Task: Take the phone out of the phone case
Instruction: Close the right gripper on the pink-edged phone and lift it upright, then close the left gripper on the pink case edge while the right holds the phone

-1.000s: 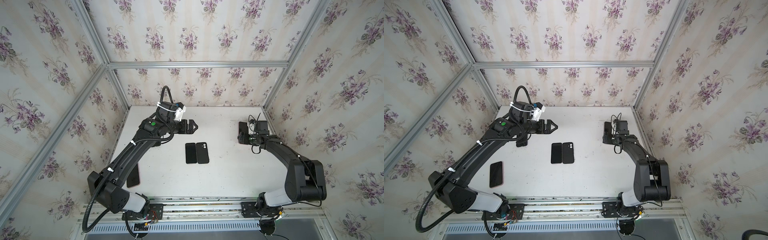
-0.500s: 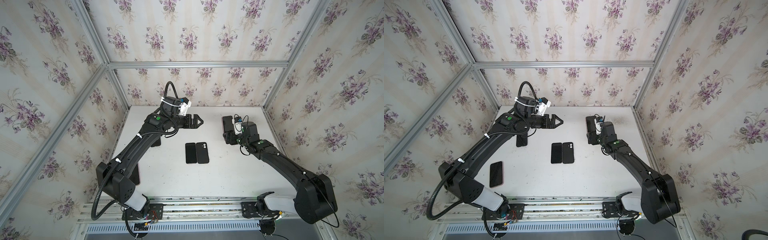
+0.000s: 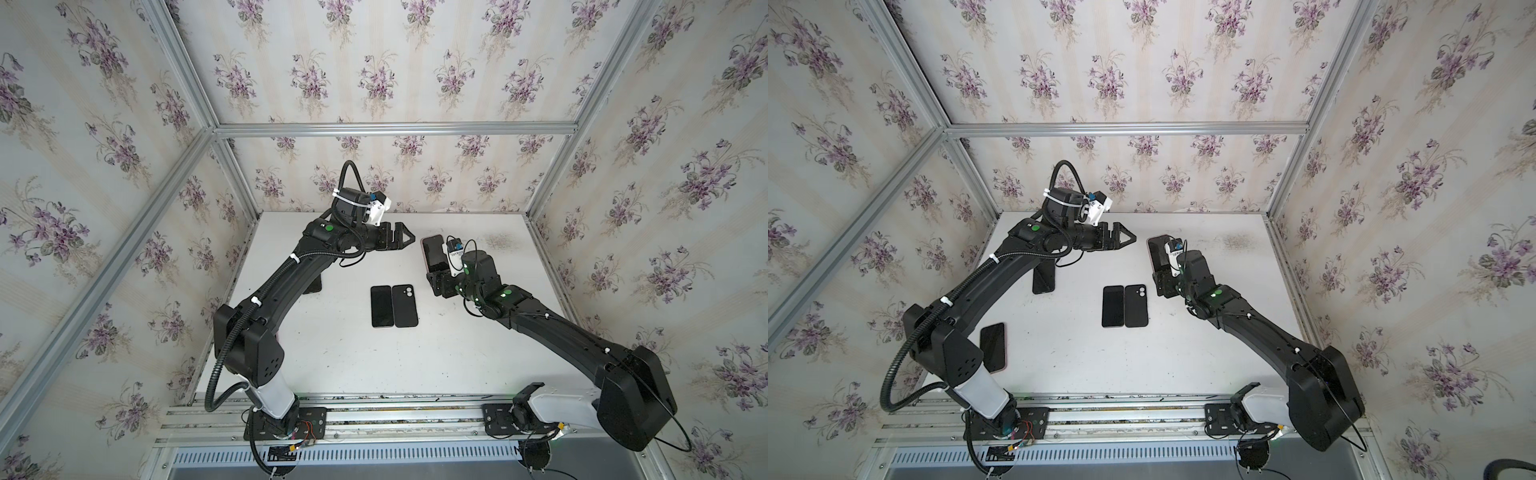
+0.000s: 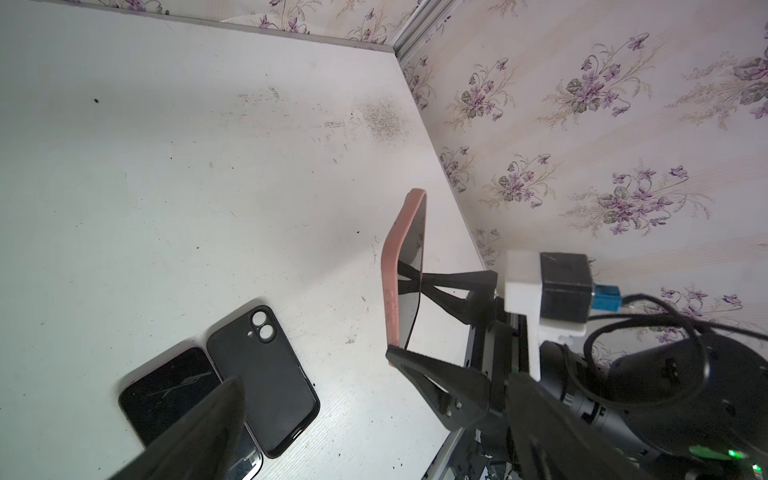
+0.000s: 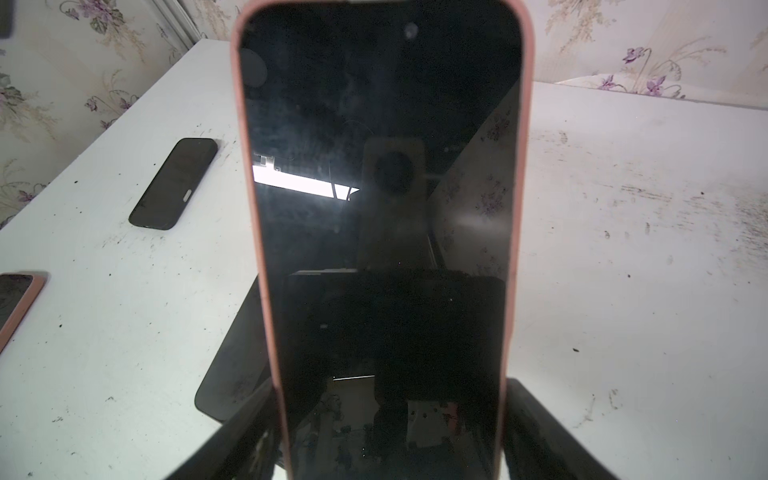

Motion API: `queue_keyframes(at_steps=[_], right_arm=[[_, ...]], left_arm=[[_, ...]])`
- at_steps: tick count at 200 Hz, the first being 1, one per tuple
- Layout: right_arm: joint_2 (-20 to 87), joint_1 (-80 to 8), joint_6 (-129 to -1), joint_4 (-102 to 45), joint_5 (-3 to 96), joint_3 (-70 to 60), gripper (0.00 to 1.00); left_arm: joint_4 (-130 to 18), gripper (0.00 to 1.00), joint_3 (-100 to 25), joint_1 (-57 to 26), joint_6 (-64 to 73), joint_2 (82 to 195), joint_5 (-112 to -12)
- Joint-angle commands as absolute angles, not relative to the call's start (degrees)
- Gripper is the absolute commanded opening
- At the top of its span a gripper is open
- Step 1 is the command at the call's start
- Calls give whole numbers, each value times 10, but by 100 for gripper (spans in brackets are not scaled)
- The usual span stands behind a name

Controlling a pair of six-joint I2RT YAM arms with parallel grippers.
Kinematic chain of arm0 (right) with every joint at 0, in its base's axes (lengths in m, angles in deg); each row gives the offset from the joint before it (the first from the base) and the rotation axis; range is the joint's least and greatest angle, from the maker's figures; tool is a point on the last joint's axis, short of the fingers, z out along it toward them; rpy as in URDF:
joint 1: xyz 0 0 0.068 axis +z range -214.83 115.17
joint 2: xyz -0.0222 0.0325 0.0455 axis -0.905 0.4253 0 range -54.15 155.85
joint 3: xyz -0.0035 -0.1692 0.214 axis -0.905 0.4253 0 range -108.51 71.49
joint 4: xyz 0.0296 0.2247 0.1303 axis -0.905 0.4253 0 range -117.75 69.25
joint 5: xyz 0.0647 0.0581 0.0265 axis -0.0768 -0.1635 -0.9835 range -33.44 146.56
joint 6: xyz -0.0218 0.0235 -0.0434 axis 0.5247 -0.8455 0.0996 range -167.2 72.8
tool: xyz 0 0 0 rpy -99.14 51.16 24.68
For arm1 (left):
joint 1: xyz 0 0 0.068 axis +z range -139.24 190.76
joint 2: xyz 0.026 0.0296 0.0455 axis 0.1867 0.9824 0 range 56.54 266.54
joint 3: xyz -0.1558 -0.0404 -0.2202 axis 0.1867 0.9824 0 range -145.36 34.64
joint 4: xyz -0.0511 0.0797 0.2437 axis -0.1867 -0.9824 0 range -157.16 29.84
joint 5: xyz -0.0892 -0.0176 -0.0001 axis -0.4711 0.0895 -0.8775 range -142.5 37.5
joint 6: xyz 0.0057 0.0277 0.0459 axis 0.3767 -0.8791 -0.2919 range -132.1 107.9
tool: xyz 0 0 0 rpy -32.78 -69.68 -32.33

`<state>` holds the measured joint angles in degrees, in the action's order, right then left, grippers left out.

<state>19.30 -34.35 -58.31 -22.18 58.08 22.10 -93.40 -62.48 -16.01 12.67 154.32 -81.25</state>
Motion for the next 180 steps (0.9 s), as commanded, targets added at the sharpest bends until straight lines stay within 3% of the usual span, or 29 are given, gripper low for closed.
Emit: queue_keyframes(at_steps=[1, 42, 64, 164, 180], right_arm=[[189, -318, -596, -276, 595, 214, 23], [187, -290, -604, -277, 600, 209, 22], [188, -282, -604, -277, 603, 209, 22], [192, -274, -599, -273, 600, 208, 22], [194, -273, -598, -273, 600, 208, 21]], left_arm=[[-913, 99, -632, -160, 143, 1554, -832], [-905, 92, -632, -160, 153, 1574, -853], [-903, 80, -629, -160, 156, 1583, -865], [-900, 56, -632, -160, 161, 1616, -935], [-900, 46, -633, -159, 161, 1618, -942]])
